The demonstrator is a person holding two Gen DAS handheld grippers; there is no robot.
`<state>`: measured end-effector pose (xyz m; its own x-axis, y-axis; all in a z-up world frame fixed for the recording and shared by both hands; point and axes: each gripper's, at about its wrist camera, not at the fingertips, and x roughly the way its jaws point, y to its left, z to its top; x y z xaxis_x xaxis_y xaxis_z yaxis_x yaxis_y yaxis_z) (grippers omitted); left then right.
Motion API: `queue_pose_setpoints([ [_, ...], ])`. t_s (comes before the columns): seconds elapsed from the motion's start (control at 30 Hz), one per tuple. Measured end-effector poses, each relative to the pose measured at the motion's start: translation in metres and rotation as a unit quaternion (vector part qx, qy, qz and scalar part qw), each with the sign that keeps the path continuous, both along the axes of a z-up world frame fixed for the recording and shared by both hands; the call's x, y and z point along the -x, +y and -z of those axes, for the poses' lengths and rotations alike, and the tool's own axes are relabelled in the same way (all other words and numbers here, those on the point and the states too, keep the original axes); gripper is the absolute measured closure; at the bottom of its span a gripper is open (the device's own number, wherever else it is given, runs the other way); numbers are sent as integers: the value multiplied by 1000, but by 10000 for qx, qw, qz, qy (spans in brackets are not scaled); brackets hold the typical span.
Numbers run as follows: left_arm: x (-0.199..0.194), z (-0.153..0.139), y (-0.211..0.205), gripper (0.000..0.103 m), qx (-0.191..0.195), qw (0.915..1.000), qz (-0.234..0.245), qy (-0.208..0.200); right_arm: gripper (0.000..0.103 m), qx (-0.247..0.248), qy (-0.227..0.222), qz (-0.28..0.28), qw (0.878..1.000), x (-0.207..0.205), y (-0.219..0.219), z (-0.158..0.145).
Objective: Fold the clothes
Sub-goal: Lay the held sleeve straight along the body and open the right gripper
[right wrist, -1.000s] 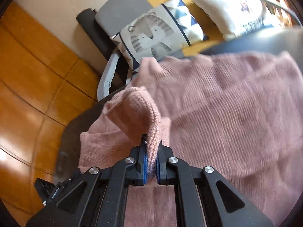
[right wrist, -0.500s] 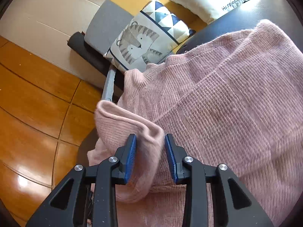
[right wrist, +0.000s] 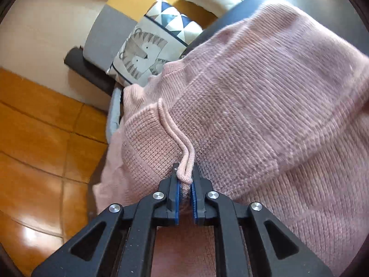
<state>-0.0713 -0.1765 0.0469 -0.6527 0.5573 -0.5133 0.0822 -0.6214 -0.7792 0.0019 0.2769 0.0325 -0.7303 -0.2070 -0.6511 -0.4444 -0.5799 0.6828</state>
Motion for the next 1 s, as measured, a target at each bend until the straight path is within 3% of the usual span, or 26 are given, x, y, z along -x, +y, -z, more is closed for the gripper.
queue_pose_setpoints([
  [0.1, -22, -26, 2, 83, 88, 9984, -91, 545, 73, -47, 60, -113, 9999, 4, 0, -3],
  [0.17, -24, -47, 9, 82, 130, 9944, -71, 1043, 72, -79, 100, -189, 9997, 6, 0, -5],
  [0.23, -11, -62, 23, 80, 312, 9910, 85, 1295, 72, -111, 140, -265, 9995, 9, 0, -6],
  [0.27, 0, -66, 34, 80, 531, 9901, 202, 1287, 73, -126, 160, -302, 9993, 10, 0, -7],
  [0.3, 14, -65, 44, 80, 688, 9894, 327, 1236, 88, -142, 180, -340, 9992, 11, 0, -8],
  [0.33, 27, -65, 55, 80, 846, 9883, 454, 1183, 95, -177, 198, -385, 9989, 13, -1, -10],
  [0.43, 61, -53, 84, 80, 1640, 9787, 829, 912, 96, -753, 203, -686, 9946, 24, -13, -33],
  [0.5, 73, -46, 88, 81, 2201, 9700, 686, 772, 96, -1052, 443, -819, 9901, 27, -20, -54],
  [0.53, 77, -40, 84, 81, 2282, 9704, 532, 586, 96, -1269, 550, -873, 9865, 28, -24, -65],
  [0.6, 78, -29, 67, 84, 2082, 9775, 186, 276, 96, -1931, 599, -935, 9749, 23, -30, -80],
  [0.67, 75, -23, 53, 89, 1836, 9828, -64, 200, 96, -2350, 251, -891, 9676, 33, -28, -73],
  [0.77, 67, -21, 47, 89, 1776, 9837, -154, 247, 96, -2379, -430, -857, 9665, 46, -16, -41],
  [0.87, 64, -20, 49, 88, 1768, 9839, -97, 263, 93, -2159, -792, -847, 9695, 49, -13, -17],
  [1.0, 65, -21, 47, 87, 1555, 9874, -106, 276, 76, -2276, -788, -731, 9678, 42, -13, -25],
])
